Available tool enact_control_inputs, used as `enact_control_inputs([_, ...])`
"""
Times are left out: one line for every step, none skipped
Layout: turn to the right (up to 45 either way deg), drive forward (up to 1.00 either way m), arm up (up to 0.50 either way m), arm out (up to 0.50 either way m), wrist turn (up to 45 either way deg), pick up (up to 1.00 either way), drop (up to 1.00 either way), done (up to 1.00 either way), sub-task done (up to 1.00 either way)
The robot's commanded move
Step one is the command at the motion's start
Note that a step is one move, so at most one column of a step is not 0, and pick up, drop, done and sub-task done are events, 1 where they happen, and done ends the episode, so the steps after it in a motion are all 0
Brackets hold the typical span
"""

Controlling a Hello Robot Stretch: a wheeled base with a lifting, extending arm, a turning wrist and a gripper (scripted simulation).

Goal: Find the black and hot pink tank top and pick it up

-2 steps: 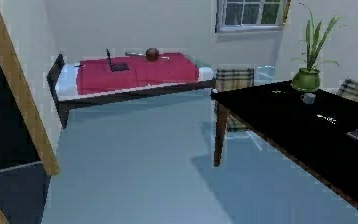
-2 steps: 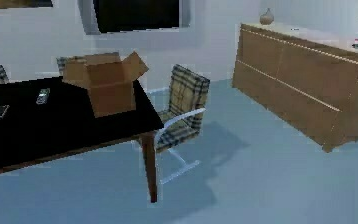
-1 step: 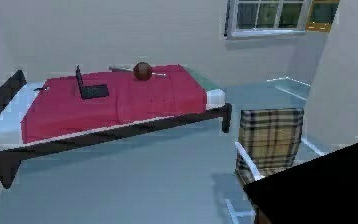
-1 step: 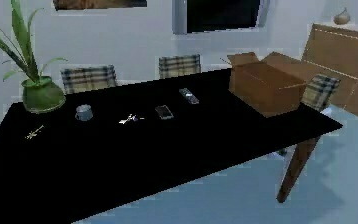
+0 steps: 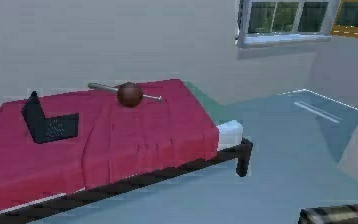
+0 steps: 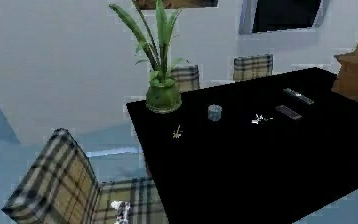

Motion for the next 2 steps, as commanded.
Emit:
enact_control_inputs([15.0, 0.0, 0.0, 0.0, 0.0, 0.0, 0.0, 0.0, 0.0])
enact_control_inputs([0.0, 0.65, 0.0, 0.0, 0.0, 0.0, 0.0, 0.0, 0.0])
